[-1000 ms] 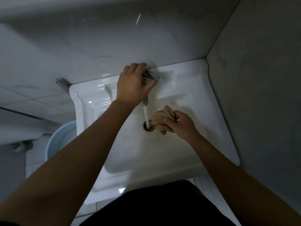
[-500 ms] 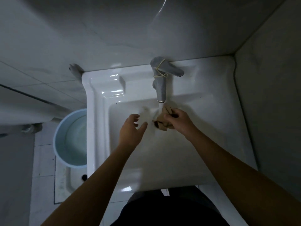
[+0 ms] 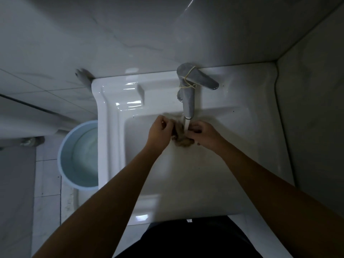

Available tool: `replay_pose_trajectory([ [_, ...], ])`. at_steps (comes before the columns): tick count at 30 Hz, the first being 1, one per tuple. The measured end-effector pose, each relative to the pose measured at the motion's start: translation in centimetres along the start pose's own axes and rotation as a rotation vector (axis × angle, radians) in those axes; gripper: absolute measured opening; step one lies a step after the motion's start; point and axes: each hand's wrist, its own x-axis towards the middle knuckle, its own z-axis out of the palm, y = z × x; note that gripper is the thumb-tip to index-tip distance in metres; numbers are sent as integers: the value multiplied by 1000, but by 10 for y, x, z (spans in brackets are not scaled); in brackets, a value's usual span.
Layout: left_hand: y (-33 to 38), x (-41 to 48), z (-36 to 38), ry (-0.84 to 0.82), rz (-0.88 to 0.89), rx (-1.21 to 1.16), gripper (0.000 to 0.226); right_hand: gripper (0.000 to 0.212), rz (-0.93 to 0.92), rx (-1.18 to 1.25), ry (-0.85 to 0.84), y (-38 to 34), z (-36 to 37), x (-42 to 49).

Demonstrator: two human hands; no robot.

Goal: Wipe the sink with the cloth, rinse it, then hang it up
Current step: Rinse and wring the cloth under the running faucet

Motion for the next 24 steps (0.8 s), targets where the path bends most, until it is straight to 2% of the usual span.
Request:
replay_pose_trajectory([
  [1, 5, 2, -4, 11, 4, -20, 16, 47, -27, -53, 9, 1, 0, 1],
  [2, 11, 3, -7, 8, 10, -21, 16, 46, -58, -119, 9, 3, 1, 3],
  [5, 22, 3, -13, -49, 51, -7, 16, 22, -138, -271, -20, -7, 5, -2],
  [8, 29, 2, -22, -99, 157, 124, 18, 35, -184, -352, -16, -13, 5, -5],
  [12, 29, 14, -45, -37, 107, 265, 24, 32, -142, -215, 62, -10, -15, 0],
  [15, 28, 17, -55, -242, 58, 394, 30, 37, -96, -110, 81, -10, -29, 1],
  [17, 23, 18, -55, -379, 128, 675, 32, 36, -71, -79, 30, -11, -29, 1],
  [19, 20, 18, -56, -401, 114, 832, 27, 36, -23, -138, -25, -10, -26, 3],
  [20, 17, 20, -56, -409, 73, 805, 28, 36, 2, -174, -67, -8, -25, 5],
  [24, 2, 23, -62, -350, -90, 375, 18, 34, 42, -363, -301, -7, -30, 6],
])
